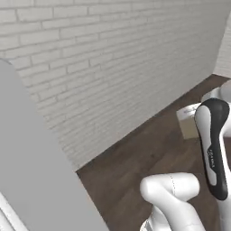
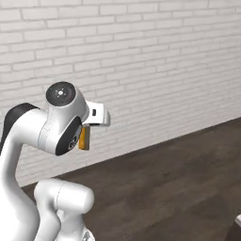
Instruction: Start the toaster. Once the lever pops up, take the bread to the plate on the dining counter.
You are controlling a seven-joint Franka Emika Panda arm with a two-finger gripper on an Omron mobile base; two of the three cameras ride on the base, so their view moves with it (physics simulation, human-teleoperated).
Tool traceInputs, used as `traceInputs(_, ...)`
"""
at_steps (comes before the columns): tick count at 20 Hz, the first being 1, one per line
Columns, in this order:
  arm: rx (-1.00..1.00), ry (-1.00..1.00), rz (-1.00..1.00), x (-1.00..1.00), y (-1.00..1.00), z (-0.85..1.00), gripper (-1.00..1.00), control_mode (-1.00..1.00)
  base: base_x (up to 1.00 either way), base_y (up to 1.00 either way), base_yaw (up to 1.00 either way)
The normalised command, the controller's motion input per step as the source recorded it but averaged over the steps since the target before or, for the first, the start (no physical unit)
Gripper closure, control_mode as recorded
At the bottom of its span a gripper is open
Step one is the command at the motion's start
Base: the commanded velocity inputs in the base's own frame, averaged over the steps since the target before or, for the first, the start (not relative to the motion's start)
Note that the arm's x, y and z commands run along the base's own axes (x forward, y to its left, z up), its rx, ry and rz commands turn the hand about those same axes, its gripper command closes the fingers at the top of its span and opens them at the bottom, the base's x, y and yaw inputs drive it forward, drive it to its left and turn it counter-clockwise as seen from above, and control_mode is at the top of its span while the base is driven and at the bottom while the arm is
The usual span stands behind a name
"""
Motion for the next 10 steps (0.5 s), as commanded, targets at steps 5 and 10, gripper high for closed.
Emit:
traceInputs(5, 0.0, 0.0, 0.0, 0.0, 0.0, 0.0, 1.0, 1.0, -0.01, 0.58, 0.88)
traceInputs(10, 0.0, 0.0, 0.0, 0.0, 0.0, 0.0, 1.0, 1.0, 0.7, 0.12, 0.71)
